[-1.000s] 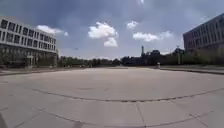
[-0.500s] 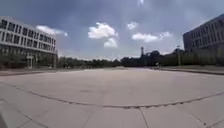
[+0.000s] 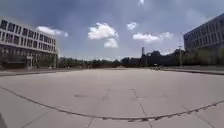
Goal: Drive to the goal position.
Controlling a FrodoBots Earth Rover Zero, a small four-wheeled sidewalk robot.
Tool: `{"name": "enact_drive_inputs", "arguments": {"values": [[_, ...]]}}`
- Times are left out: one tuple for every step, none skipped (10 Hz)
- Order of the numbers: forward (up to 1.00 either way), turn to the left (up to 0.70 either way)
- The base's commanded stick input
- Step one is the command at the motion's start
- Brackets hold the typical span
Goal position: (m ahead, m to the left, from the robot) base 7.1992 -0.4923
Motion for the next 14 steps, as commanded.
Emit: {"name": "enact_drive_inputs", "arguments": {"values": [[0.70, 0.00], [0.70, 0.00], [0.70, 0.00], [0.70, 0.00], [0.70, 0.00], [0.70, 0.00], [0.70, 0.00], [0.70, 0.00], [0.70, 0.00], [0.70, 0.00], [0.70, 0.00], [0.70, 0.00], [0.70, 0.00], [0.70, 0.00]]}}
